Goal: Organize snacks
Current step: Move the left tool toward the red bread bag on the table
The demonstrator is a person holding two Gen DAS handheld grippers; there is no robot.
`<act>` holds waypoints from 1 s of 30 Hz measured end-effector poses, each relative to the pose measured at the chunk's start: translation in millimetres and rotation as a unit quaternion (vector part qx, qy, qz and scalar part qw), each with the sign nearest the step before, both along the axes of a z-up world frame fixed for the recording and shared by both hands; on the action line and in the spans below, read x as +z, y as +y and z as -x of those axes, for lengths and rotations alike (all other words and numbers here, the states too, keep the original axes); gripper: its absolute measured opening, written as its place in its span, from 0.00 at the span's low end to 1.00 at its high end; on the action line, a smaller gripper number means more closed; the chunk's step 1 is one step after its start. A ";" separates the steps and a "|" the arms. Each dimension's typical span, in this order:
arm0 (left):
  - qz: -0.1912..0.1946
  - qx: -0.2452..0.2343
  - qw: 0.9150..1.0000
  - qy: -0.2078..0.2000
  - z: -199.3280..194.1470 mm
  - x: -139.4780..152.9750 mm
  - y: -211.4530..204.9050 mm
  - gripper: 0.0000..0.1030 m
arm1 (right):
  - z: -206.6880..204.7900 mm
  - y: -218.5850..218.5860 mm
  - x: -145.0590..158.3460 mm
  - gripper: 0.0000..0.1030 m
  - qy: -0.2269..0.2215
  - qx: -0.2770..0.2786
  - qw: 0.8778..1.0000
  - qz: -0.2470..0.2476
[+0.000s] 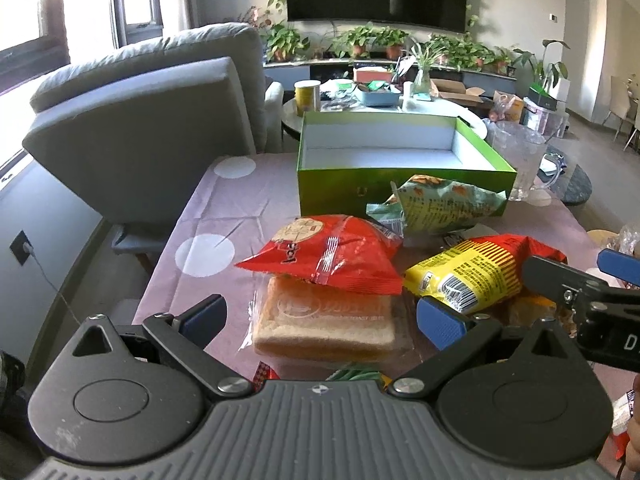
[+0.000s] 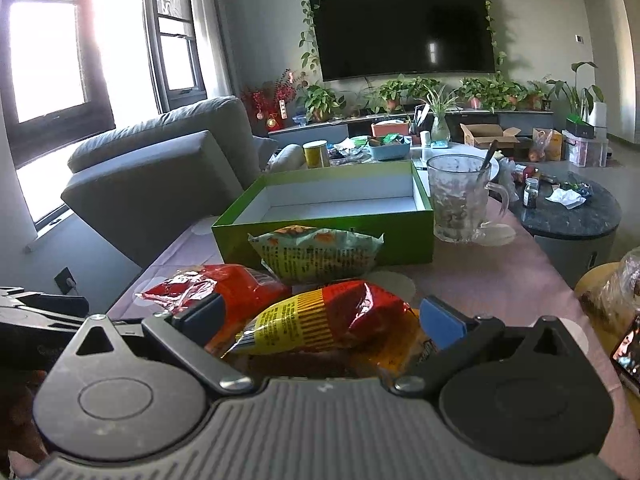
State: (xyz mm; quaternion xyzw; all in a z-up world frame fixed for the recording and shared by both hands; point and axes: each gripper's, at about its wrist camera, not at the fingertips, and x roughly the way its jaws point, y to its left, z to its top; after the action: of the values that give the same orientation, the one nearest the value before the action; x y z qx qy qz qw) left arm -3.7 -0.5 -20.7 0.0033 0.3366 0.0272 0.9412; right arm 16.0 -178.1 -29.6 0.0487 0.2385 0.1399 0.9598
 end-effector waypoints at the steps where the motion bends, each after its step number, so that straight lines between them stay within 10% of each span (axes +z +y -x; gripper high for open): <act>1: 0.004 -0.001 1.000 0.003 -0.4 -0.4 0.5 0.99 | 0.1 -0.3 -0.1 0.69 0.000 0.000 1.000 0.000; 30: -0.040 -0.028 0.999 0.018 -0.4 -6.6 -7.4 0.99 | -2.6 -3.0 -3.0 0.69 0.015 -0.009 1.000 -0.002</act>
State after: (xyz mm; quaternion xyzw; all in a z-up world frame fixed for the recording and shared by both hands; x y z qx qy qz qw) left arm -3.3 -7.9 -27.3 0.0510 0.3522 0.0141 0.9344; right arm 18.6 -181.0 -32.6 0.0547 0.2518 0.1311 0.9573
